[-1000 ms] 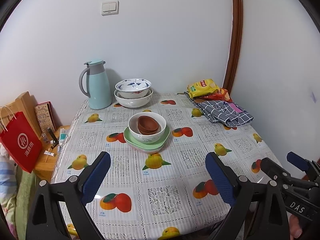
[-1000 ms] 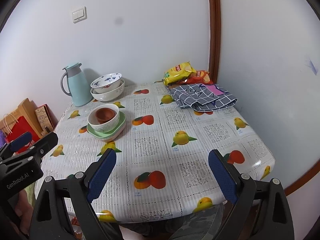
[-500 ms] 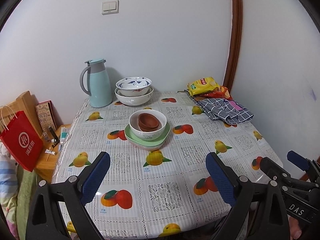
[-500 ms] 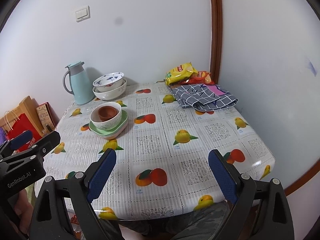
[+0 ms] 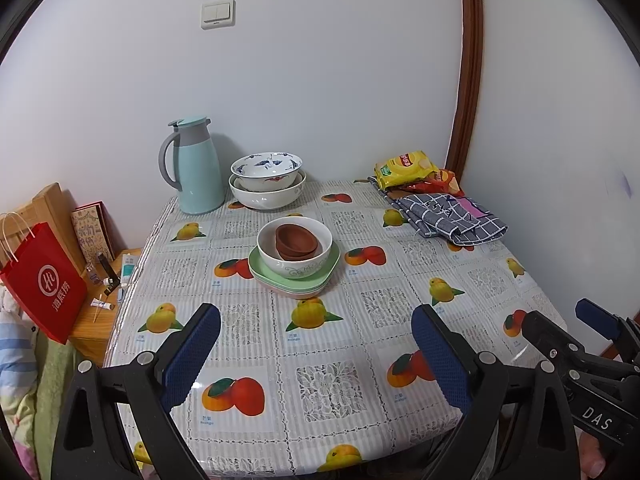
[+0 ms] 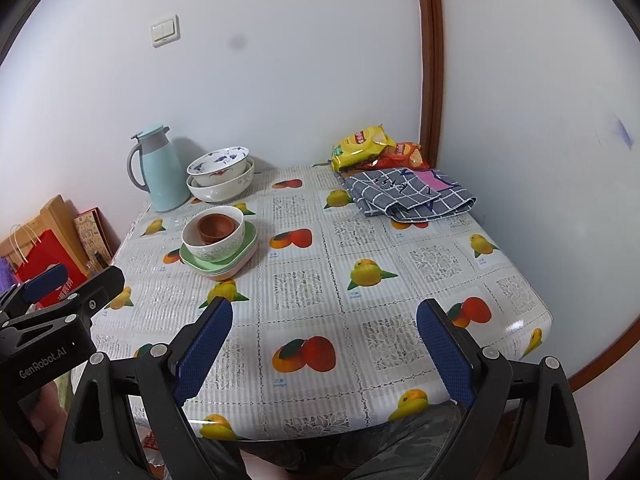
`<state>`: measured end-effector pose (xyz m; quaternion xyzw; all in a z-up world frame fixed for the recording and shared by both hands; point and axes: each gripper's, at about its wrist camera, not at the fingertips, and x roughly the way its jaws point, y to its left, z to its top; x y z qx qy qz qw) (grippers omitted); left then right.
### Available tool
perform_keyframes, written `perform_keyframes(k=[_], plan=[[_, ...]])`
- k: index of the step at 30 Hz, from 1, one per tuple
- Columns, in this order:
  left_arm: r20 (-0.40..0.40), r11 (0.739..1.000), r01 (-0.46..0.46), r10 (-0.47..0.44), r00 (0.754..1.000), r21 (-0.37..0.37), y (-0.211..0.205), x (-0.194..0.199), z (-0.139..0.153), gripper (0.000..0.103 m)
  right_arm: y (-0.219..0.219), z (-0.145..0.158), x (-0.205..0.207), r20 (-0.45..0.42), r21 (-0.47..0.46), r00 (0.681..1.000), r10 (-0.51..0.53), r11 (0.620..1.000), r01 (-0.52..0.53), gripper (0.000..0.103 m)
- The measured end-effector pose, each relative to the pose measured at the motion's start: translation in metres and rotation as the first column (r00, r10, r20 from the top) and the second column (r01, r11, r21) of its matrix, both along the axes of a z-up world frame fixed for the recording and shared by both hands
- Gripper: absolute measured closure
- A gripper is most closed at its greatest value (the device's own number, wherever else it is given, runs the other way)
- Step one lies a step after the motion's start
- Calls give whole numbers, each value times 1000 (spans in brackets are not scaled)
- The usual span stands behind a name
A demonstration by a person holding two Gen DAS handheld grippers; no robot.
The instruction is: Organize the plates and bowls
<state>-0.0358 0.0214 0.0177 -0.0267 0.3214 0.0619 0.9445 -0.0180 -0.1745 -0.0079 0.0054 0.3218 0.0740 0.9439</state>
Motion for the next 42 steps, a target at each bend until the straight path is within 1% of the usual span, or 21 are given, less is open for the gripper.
perform_keyframes(k=[42], plan=[[2, 1000, 5, -5, 1000, 4, -1, 1, 1, 6, -5, 1, 0, 3, 10, 1000, -9, 1000, 9, 10]])
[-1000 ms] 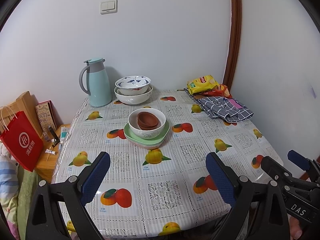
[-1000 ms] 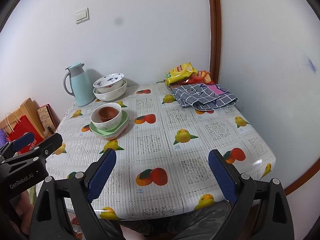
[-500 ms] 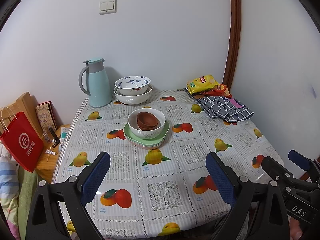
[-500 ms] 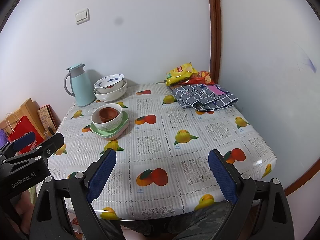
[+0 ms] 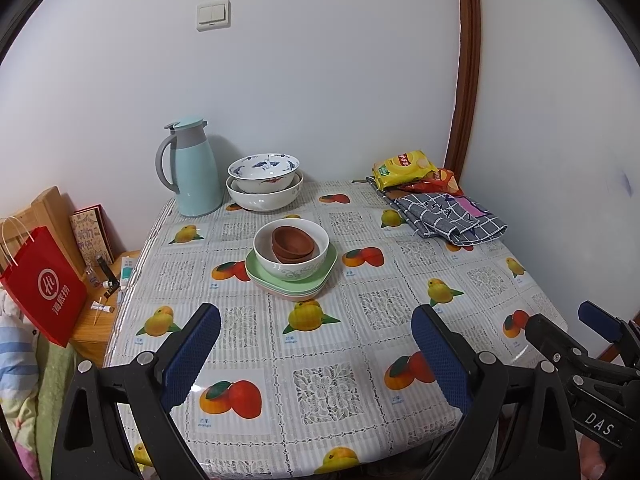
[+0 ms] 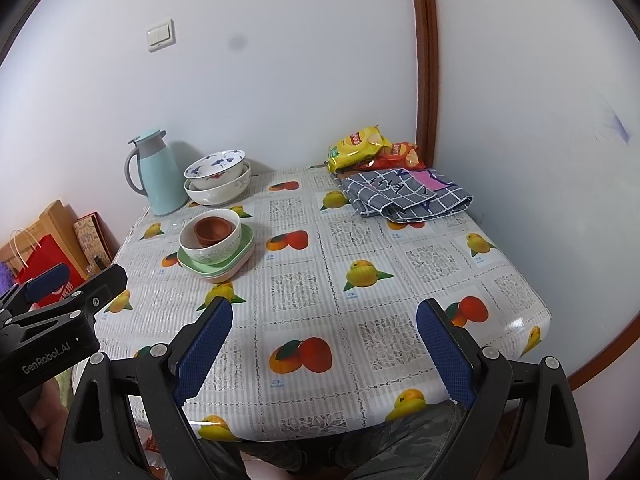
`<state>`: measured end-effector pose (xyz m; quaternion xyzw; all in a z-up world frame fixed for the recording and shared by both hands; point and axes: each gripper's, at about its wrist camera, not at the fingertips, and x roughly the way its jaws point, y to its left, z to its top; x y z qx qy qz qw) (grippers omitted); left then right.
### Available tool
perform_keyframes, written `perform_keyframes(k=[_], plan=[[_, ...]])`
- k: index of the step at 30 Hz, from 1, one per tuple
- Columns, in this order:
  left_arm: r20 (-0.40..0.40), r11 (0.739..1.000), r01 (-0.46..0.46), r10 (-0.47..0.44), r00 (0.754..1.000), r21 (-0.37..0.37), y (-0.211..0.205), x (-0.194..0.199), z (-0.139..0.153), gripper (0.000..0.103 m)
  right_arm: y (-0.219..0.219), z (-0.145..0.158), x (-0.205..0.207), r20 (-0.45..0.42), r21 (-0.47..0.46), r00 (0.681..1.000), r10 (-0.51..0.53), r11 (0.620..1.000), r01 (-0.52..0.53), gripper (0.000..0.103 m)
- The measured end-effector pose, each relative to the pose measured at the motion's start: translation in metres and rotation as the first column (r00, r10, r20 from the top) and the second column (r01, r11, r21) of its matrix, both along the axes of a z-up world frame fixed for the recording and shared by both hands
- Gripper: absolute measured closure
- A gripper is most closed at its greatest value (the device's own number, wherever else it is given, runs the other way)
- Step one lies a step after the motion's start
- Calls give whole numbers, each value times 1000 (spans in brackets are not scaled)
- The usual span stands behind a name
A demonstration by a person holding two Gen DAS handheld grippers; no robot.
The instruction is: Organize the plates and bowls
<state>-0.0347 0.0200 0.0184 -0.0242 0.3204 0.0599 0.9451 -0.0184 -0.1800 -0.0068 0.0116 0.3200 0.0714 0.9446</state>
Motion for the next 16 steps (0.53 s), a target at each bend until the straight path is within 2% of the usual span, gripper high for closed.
perform_keyframes(k=[16], plan=[[1, 1000, 3, -3, 1000, 0, -1, 5, -2, 6, 1, -2, 1, 0, 0, 1000, 9, 1000, -9, 10]])
